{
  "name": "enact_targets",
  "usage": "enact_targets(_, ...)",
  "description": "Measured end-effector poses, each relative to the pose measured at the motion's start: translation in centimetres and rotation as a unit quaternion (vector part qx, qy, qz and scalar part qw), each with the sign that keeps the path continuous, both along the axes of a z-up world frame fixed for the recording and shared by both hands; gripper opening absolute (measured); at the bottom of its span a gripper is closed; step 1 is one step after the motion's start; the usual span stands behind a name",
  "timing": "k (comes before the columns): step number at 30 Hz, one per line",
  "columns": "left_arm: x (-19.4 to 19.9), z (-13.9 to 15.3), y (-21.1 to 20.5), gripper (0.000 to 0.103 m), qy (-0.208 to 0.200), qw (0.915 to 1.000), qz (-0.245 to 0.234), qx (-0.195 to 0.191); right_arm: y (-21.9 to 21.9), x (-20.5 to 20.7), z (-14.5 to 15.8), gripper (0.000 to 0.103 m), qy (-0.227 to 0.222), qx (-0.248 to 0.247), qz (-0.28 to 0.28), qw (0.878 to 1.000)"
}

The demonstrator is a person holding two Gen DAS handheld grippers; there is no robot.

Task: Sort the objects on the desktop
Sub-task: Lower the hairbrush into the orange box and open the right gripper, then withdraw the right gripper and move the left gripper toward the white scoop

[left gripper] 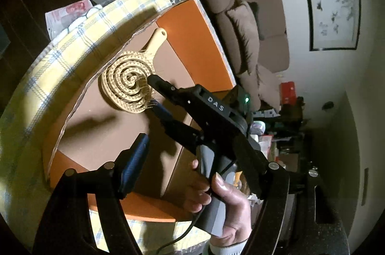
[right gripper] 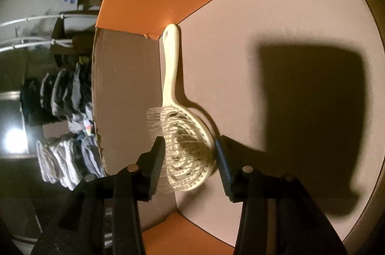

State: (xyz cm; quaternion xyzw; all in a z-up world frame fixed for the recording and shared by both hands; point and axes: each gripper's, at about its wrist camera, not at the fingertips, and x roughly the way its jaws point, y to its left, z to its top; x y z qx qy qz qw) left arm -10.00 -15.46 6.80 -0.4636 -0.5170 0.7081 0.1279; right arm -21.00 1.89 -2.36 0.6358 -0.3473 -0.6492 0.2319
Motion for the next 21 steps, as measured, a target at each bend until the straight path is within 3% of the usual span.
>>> enact_targets(3,0.5,0.3,0.3,0.07,-0.001,1.0,-0.001,0.0,-0.7,0.0,0.5,0.051,0.007,0.027,0.024,0.999)
enact_targets(8,1.5,1.1,0.4,0.073,-0.001,1.0,0.001,0.004,0.0,0.8,2.7,0.079,0.025,0.046,0.031,0.998)
enact_targets(14,2.8,2.4,1.1,0.081,0.007,0.9999,-0.007,0.005,2.2,2.8,7.1,0.081,0.058,0.056,0.031,0.996)
enact_targets(19,4.1,3.9,3.0,0.101,0.022,0.9996,-0.017,-0.008,5.4,6.3,11.7,0.089,0.118,0.089,0.034,0.988)
enact_targets(21,4.5,4.1,4.1,0.102,0.021,0.9994,-0.024,-0.011,6.2,7.5,12.9,0.093,0.133,0.111,0.03,0.984)
